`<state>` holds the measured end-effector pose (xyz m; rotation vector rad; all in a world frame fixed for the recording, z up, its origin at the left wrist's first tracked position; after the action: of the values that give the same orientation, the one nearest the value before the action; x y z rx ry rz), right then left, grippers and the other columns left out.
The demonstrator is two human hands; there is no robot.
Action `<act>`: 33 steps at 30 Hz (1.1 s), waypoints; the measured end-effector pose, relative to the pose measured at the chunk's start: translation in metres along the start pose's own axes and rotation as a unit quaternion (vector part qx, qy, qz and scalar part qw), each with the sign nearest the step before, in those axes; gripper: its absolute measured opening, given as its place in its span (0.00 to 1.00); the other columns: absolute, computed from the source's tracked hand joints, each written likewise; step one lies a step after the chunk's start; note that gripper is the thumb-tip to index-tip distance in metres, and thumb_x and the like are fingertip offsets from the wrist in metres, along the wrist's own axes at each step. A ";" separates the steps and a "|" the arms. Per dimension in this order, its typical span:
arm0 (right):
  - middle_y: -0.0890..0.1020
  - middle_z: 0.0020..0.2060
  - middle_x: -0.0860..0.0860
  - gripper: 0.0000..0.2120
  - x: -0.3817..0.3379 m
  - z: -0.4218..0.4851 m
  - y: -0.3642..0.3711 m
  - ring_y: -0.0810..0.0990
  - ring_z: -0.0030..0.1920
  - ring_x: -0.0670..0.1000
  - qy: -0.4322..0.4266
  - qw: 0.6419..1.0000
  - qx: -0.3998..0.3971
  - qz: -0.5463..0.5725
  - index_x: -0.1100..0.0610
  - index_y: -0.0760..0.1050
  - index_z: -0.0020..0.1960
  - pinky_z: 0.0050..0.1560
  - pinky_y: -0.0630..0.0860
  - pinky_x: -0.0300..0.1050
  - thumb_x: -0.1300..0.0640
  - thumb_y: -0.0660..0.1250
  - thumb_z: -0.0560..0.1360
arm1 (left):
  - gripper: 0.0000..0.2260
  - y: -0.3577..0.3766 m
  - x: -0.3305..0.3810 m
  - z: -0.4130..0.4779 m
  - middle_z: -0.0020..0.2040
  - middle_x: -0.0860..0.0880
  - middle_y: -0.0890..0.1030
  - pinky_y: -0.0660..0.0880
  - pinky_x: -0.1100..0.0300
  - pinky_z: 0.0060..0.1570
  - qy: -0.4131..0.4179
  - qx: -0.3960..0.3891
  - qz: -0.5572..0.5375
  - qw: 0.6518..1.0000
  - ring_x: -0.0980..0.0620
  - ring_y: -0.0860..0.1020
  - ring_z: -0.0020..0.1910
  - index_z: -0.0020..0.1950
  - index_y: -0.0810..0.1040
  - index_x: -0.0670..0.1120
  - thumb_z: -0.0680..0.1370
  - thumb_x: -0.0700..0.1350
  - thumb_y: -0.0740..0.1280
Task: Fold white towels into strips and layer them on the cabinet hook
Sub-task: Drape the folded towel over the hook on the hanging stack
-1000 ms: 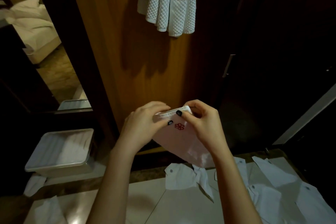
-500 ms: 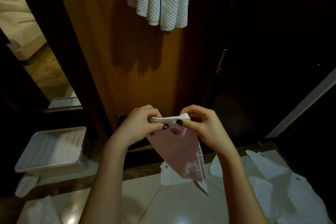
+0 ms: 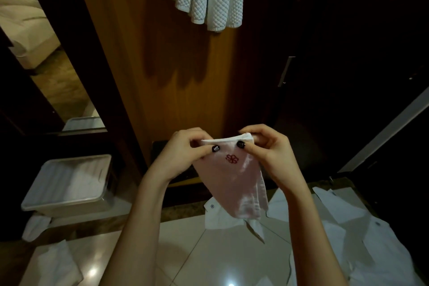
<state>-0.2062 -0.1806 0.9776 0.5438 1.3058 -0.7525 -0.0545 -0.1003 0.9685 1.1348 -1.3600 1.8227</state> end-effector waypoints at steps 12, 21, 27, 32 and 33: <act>0.84 0.56 0.55 0.07 -0.005 0.006 0.035 0.82 0.58 0.51 0.010 0.996 0.001 0.084 0.64 0.82 0.50 0.57 0.79 0.46 0.67 0.70 0.73 | 0.11 -0.005 0.060 -0.022 0.41 0.53 0.69 0.69 0.66 0.41 0.139 -0.032 -0.119 0.982 0.56 0.71 0.41 0.34 0.68 0.45 0.69 0.42 0.70; 0.83 0.39 0.57 0.12 -0.018 0.008 0.039 0.83 0.42 0.52 -0.004 0.998 0.016 0.066 0.66 0.79 0.41 0.45 0.80 0.45 0.57 0.74 0.67 | 0.04 -0.037 0.034 -0.023 0.53 0.52 0.80 0.75 0.65 0.50 0.125 0.062 -0.175 0.975 0.57 0.78 0.53 0.43 0.78 0.47 0.71 0.38 0.70; 0.82 0.39 0.61 0.09 -0.025 0.016 0.039 0.81 0.41 0.53 -0.032 0.997 0.063 0.017 0.65 0.76 0.40 0.43 0.79 0.47 0.62 0.75 0.71 | 0.17 -0.044 0.038 -0.027 0.55 0.60 0.80 0.75 0.68 0.49 0.149 0.096 -0.241 0.954 0.60 0.79 0.54 0.56 0.79 0.58 0.76 0.36 0.67; 0.83 0.38 0.55 0.07 -0.040 0.026 0.038 0.83 0.42 0.53 -0.065 0.993 0.097 0.025 0.61 0.78 0.39 0.44 0.80 0.47 0.60 0.75 0.72 | 0.17 -0.032 0.045 -0.029 0.53 0.60 0.83 0.72 0.71 0.54 0.167 0.082 -0.165 0.969 0.62 0.79 0.56 0.52 0.82 0.56 0.76 0.34 0.66; 0.83 0.37 0.56 0.08 -0.042 0.029 0.039 0.82 0.41 0.53 -0.066 0.993 0.100 0.020 0.60 0.78 0.39 0.43 0.80 0.47 0.59 0.75 0.72 | 0.16 -0.033 0.044 -0.028 0.50 0.60 0.83 0.72 0.71 0.53 0.164 0.090 -0.158 0.970 0.62 0.79 0.54 0.50 0.82 0.55 0.77 0.33 0.66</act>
<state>-0.1617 -0.1690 1.0223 0.6683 1.0999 -0.8770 -0.0554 -0.0651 1.0192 1.0156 -0.7900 1.8217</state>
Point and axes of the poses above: each hand's wrist, its own z-axis towards the middle knuckle, its own y-axis out of the palm, x = y × z, the point moved 10 cm from there along z, towards the middle knuckle
